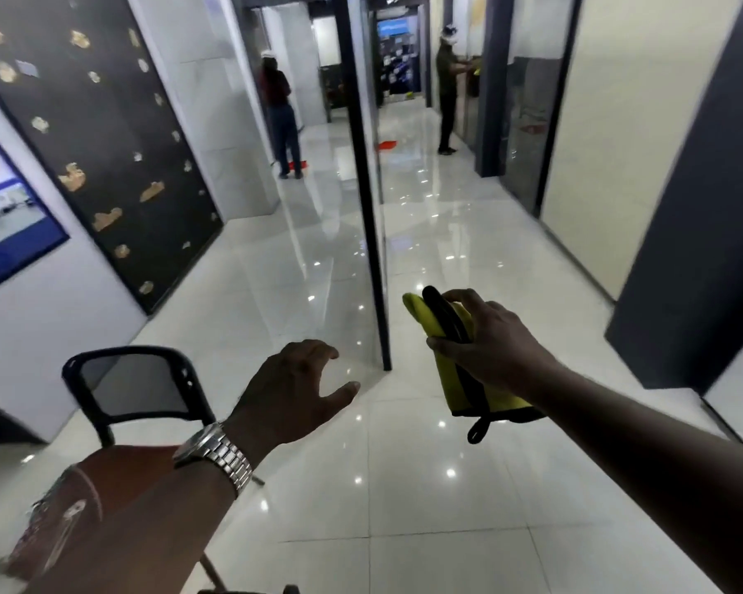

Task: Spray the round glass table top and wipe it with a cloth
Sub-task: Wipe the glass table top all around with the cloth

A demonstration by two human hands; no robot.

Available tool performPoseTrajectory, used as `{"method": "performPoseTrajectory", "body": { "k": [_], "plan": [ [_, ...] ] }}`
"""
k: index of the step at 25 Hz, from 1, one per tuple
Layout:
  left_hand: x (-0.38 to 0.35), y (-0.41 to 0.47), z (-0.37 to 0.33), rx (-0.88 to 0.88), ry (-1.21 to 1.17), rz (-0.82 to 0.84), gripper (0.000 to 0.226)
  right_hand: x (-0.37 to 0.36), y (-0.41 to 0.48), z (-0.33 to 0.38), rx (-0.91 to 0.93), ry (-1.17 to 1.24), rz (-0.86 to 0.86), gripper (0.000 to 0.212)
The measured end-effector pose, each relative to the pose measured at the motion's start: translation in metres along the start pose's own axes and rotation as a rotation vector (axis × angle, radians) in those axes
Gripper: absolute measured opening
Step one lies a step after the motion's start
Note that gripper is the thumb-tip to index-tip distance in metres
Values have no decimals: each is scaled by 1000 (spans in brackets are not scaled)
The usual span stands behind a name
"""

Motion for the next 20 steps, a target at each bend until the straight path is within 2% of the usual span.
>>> {"method": "performPoseTrajectory", "body": {
  "k": [3,5,10,12,16,20],
  "plan": [
    [-21,19,41,130,42,10,78,-47,75,7,102,49,134,69],
    [-27,21,71,281,35,10,74,-79,116,21,156,40,256,70],
    [-19,-12,115,562,91,-44,55,-162,183,88,360,-52,485,69],
    [-16,-39,137,681,127,-82,48,-209,196,131,462,-81,575,68],
    [-27,-113,200,916,94,-171,53,-315,195,219,691,-135,741,70],
    [-38,-182,241,1131,84,-188,58,-401,175,277,823,-199,869,73]
  ]
}}
Point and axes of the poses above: each hand's wrist, its own y-axis towards the middle knuckle, its own x-axis out of the back of the hand, z = x × y, the point moved 3 cm from there along y, towards the middle knuckle, and after that the axes turned 8 degrees about -x, right-handed, at the moved point
